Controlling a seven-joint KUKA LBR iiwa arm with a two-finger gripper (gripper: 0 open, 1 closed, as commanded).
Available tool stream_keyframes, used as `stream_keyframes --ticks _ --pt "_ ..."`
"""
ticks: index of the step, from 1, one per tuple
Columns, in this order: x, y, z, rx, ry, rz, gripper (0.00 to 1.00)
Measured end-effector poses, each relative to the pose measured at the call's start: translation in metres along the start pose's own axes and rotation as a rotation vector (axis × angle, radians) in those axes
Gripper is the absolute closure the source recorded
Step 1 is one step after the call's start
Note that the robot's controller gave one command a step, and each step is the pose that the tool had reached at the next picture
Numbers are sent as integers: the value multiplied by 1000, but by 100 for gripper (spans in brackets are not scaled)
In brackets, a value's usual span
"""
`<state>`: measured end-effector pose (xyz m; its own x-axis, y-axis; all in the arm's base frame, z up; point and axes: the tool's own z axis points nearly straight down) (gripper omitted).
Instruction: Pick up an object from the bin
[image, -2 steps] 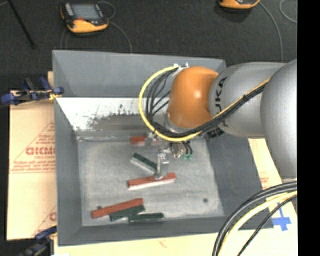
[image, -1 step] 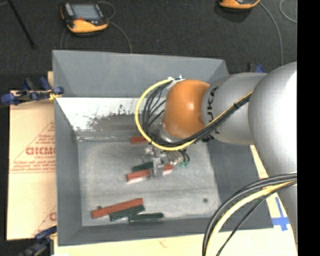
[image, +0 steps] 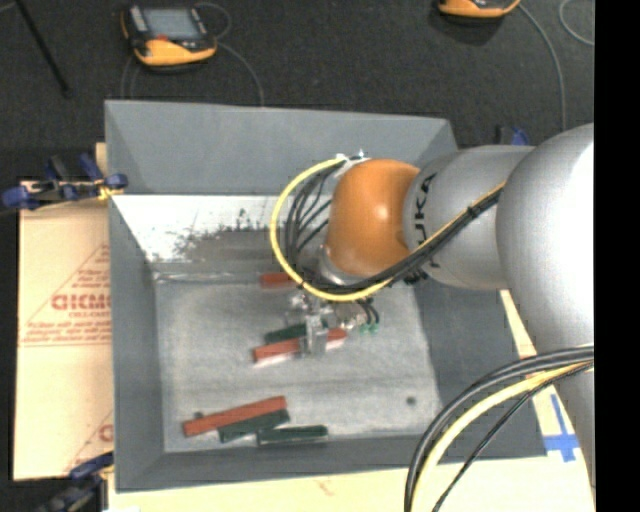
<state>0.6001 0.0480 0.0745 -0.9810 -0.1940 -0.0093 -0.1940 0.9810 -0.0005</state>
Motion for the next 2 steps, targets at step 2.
stream_keyframes --ticks 2 --pt "21 -6 -143 0 6 -53 100"
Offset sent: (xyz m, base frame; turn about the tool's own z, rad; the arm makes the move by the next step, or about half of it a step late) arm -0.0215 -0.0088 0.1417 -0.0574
